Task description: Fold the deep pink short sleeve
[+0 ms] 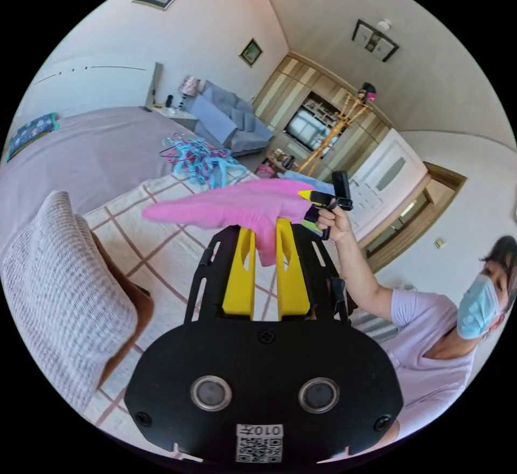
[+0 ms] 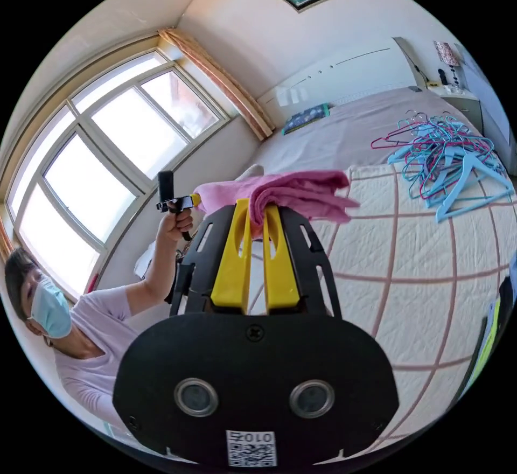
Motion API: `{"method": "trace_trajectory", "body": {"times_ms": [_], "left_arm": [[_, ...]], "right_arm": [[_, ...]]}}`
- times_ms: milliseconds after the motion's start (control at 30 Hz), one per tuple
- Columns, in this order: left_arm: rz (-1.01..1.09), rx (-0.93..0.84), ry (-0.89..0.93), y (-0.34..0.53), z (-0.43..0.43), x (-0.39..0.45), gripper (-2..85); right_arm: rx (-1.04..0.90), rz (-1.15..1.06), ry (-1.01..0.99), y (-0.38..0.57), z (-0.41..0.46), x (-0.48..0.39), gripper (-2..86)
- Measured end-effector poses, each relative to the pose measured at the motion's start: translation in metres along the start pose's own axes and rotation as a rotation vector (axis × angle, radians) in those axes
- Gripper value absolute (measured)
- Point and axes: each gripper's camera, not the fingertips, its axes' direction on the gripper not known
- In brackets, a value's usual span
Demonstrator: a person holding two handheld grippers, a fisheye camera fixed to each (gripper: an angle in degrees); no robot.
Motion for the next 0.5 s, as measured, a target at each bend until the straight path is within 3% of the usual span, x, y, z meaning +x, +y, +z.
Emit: {"method": "trace_trajectory", "body": {"times_ms": [167,300,433,500], "left_arm": [[-0.240,-0.137,-0.113,-0.002,0.156,-0.080,7.9],[-0.416,-0.339,-0.160,0.054,0.291,-0.127,7.6],[-0.374,-0.270,-0.190,0.090,0.324,-0.104,7.0],[-0.323,-0.267,-0.287,0.098,0.327,-0.077,6.6]], "right_arm": [[-0.063,0.247,-0.036,0.001,0.120,0.169,5.3],[-0.228,0.379,0.059,0.057,0.201,0.238,5.3],[-0.131,0.343,-0.036,0.099,0.226,0.267,5.2],[-0.131,0.292,0.045,0.102,0.239,0.258,5.3]]}}
